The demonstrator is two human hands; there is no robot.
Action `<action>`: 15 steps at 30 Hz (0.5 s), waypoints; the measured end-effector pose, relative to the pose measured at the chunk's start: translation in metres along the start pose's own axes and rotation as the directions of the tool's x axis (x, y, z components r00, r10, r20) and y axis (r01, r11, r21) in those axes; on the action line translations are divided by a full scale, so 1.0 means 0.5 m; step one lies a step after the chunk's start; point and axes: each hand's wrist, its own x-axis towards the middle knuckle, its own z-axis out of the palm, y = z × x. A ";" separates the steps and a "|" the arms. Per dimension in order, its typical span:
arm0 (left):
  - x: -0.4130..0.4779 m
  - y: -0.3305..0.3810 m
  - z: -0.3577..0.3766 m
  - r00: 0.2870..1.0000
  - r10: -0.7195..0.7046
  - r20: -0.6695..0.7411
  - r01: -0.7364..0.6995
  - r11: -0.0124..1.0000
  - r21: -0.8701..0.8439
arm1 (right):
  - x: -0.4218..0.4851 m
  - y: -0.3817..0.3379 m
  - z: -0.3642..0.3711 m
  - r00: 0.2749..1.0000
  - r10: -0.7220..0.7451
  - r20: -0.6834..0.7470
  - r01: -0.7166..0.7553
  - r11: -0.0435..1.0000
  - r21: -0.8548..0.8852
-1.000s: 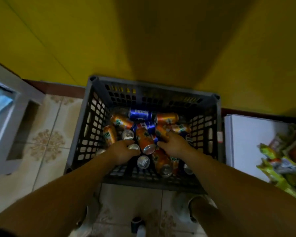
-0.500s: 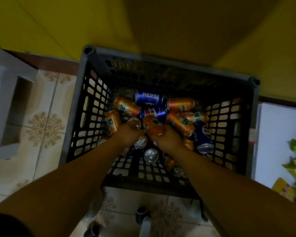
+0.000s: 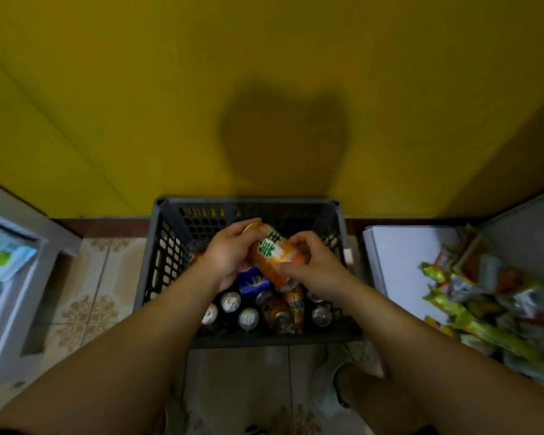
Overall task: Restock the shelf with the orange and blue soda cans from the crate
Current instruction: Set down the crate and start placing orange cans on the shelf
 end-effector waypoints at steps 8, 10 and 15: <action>-0.212 0.116 0.162 0.922 0.278 0.270 -0.299 0.953 0.040 | -0.211 -0.105 -0.113 0.980 -0.085 -0.179 0.125 0.967 0.223; -0.270 0.119 0.199 0.889 0.290 0.353 -0.319 0.948 0.024 | -0.266 -0.127 -0.146 0.936 -0.115 -0.333 0.213 0.938 0.274; -0.388 0.137 0.306 0.765 0.377 0.523 -0.506 0.854 0.125 | -0.425 -0.188 -0.241 0.788 -0.205 -0.580 0.400 0.887 0.230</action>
